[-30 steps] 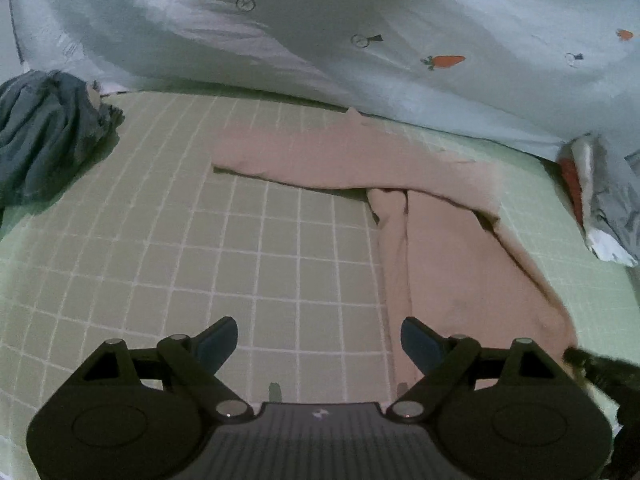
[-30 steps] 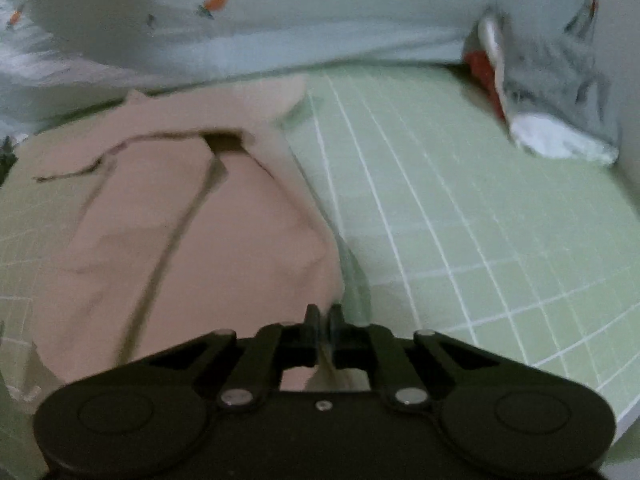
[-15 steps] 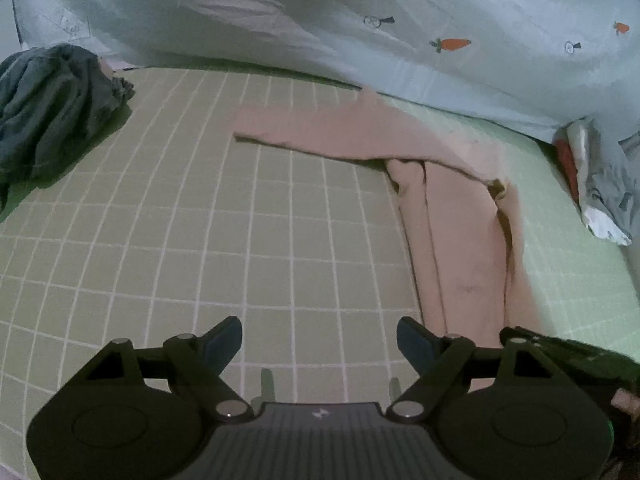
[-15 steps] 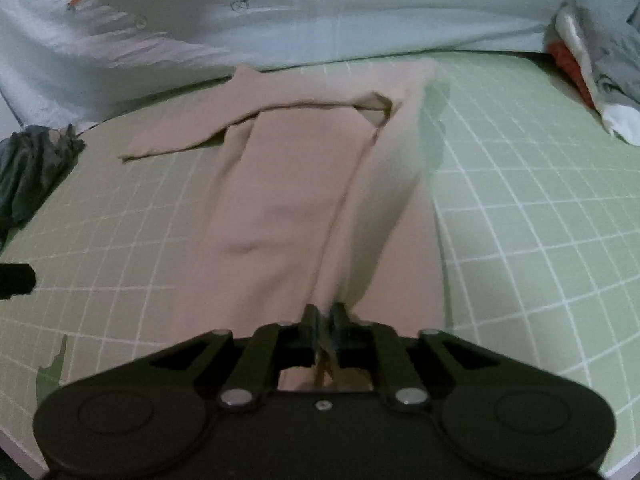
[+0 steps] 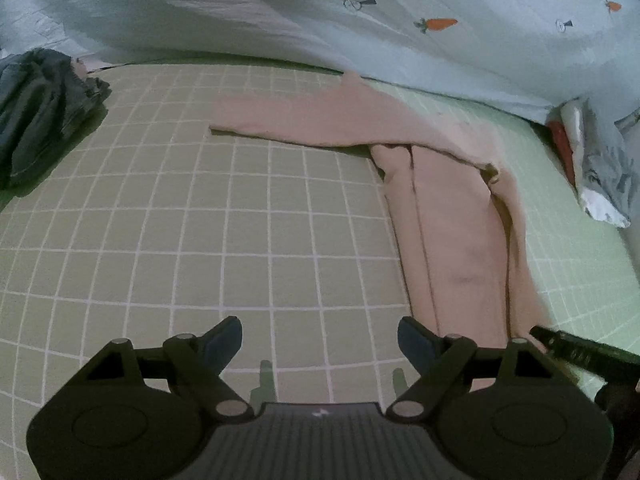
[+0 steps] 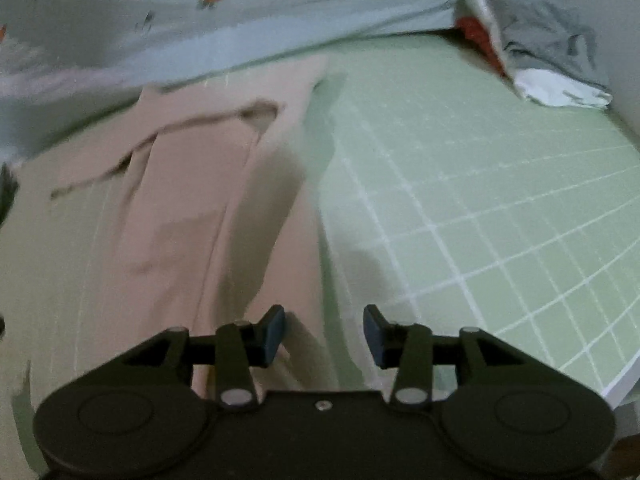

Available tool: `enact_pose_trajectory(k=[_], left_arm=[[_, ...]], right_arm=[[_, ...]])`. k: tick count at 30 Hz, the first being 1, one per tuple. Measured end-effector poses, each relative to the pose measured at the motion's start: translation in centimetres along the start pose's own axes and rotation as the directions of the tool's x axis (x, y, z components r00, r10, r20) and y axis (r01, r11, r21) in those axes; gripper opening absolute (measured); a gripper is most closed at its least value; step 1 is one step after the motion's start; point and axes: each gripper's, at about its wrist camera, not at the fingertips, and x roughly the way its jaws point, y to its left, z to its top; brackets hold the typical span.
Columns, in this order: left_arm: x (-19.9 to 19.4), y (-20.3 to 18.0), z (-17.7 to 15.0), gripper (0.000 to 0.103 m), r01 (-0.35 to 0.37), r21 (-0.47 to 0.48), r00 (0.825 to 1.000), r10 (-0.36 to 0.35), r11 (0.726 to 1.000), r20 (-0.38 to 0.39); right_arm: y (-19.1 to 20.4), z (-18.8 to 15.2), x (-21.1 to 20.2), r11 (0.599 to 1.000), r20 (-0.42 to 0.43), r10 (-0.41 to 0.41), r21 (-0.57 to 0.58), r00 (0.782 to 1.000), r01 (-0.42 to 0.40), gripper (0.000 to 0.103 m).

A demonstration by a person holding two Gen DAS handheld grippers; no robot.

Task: Fold clothes

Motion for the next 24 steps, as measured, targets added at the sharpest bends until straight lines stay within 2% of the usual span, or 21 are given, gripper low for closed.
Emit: enact_pose_trajectory(k=[2,5,7,9,10,18,20,24], left_arm=[[0.2,-0.1,-0.1,0.091,-0.01,0.011,1.0,0.011,1.0,-0.013],[0.6,-0.2,-0.3,0.092,-0.019,0.026,0.999,0.02,0.999,-0.033],[0.7,0.0,-0.5,0.092,-0.028,0.033,0.999,0.029,0.999,-0.04],[0.7,0.2,-0.7,0.093,-0.035,0.038,0.998,0.037,0.999,-0.043],[0.6,0.4,-0.8,0.093,-0.038,0.038,0.998,0.04,0.999,-0.044],[0.0,1.0,-1.3,0.095,-0.053,0.019,0.998,0.054,0.998,-0.038],[0.1,1.0,-1.4,0.095,-0.059,0.011,0.997,0.06,0.998,-0.043],[0.1,0.9,-1.6,0.095,-0.068,0.009,0.996,0.068,0.998,-0.052]], right_arm=[[0.8,-0.5,0.0,0.999,-0.018,0.003,-0.036,1.0,-0.003,0.047],[0.4,-0.6,-0.3,0.999,-0.001,-0.023,-0.029,1.0,0.023,0.054],[0.1,-0.7,-0.5,0.999,0.01,-0.041,-0.024,0.999,0.041,0.063],[-0.1,-0.7,-0.6,0.998,0.021,-0.058,-0.019,0.998,0.059,0.083],[-0.2,-0.7,-0.7,0.998,0.027,-0.067,-0.016,0.997,0.067,0.085],[-0.9,-1.2,-1.1,0.992,0.055,-0.125,-0.01,0.991,0.126,0.086],[0.2,-1.7,-0.9,0.993,0.043,-0.109,-0.052,0.993,0.111,0.086],[4.0,-2.7,-0.6,0.972,0.03,-0.057,-0.227,0.998,0.063,0.088]])
